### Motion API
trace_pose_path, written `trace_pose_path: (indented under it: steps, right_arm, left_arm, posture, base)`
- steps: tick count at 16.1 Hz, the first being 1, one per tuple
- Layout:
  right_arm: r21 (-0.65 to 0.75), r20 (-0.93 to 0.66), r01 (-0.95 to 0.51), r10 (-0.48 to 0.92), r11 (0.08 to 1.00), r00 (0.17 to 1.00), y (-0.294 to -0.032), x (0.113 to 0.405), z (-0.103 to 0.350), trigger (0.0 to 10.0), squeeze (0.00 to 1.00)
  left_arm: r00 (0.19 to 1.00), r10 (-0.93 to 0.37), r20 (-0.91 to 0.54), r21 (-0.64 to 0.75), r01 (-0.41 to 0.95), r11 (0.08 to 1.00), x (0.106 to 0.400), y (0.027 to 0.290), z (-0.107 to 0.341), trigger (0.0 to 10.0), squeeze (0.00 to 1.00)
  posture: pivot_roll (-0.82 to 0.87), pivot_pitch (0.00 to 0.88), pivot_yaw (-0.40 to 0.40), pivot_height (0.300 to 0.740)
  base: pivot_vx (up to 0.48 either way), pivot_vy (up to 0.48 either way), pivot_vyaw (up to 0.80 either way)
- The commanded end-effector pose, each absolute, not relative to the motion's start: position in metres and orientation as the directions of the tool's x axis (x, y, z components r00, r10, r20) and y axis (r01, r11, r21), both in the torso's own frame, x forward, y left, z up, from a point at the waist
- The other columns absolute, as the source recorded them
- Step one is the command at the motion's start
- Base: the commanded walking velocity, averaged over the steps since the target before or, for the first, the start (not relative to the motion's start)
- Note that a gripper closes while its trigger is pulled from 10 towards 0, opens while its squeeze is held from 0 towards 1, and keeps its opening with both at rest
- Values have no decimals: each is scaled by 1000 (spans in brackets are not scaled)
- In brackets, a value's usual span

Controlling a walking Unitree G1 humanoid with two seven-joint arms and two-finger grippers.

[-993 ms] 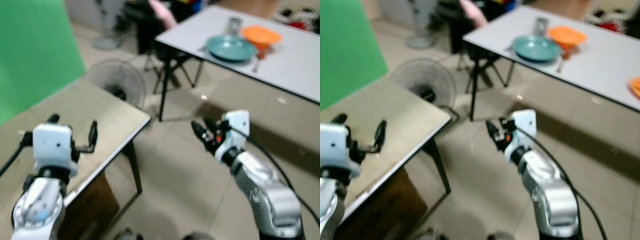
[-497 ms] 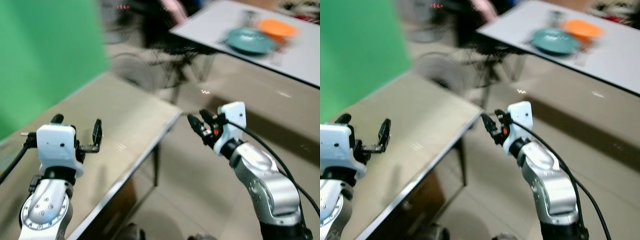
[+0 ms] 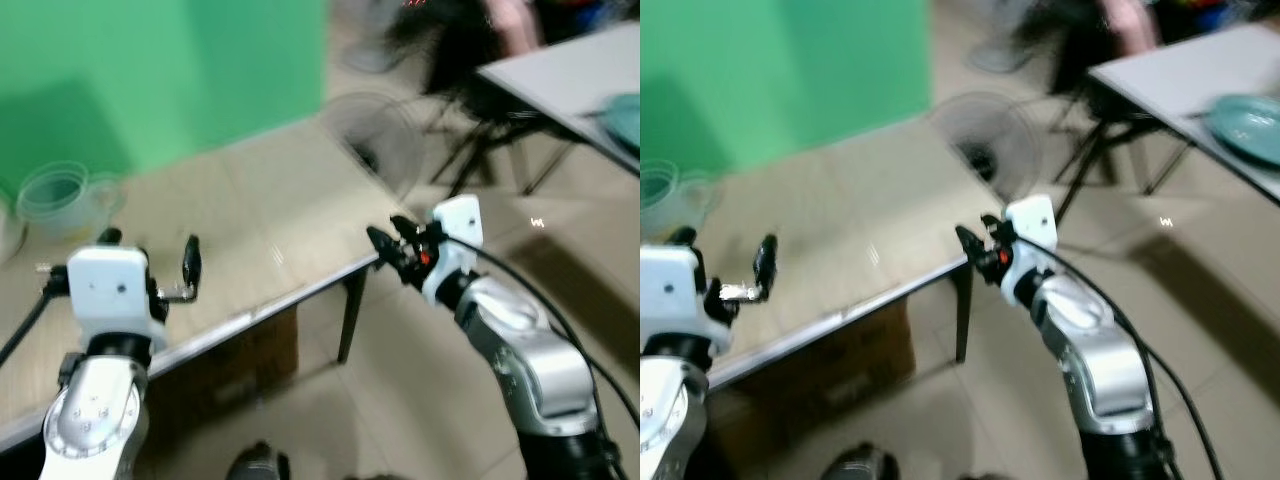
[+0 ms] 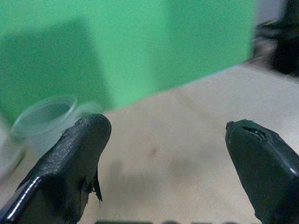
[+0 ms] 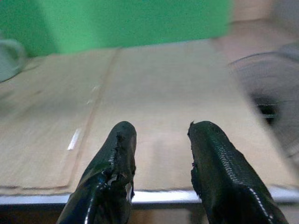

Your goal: Setting the table

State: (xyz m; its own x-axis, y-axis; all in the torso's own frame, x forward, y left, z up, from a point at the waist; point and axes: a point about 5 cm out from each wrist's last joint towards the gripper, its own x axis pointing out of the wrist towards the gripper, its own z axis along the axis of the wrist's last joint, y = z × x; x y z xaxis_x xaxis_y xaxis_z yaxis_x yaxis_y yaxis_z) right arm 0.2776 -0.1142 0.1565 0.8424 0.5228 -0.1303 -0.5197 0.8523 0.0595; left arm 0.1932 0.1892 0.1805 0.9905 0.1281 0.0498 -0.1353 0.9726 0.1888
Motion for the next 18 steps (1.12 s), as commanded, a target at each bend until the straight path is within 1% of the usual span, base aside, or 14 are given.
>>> trace_pose_path:
  steps: [1,5,9,11,13,16,18]
  right_arm:
    - [53,-123,-526,528,849,840,-115,278,159,10000,0]
    - [64,-141,-589,592,806,794,-106,275,156,10000,0]
    - [71,-140,-619,622,782,770,-98,273,154,10000,0]
    - [68,-133,-607,611,791,781,-98,275,155,10000,0]
    - [104,-123,-552,561,828,819,-103,279,155,10000,0]
    - [111,-112,-513,523,851,845,-108,281,157,10000,0]
    - [117,-103,-498,509,859,855,-110,281,158,10000,0]
  left_arm:
    - [988,142,62,190,-152,970,192,191,184,10000,0]
    - [988,136,76,193,-149,970,191,193,187,10000,0]
    - [990,122,76,201,-135,970,190,194,187,10000,0]
    - [991,110,75,204,-123,971,190,194,187,10000,0]
    - [993,93,73,206,-106,973,191,193,187,10000,0]
    - [999,0,52,201,-10,979,193,188,186,10000,0]
    - [996,-78,30,195,71,978,193,181,184,10000,0]
  posture:
    - [75,101,1,740]
    - [79,95,-5,740]
    - [83,90,-8,740]
    - [84,86,-6,740]
    - [84,84,-6,740]
    - [83,84,-5,740]
    - [81,89,-1,740]
  base:
    - [0,0,800]
    - [0,0,800]
    - [319,0,800]
    - [341,0,800]
    - [343,0,0]
    - [339,0,0]
    - [336,0,-769]
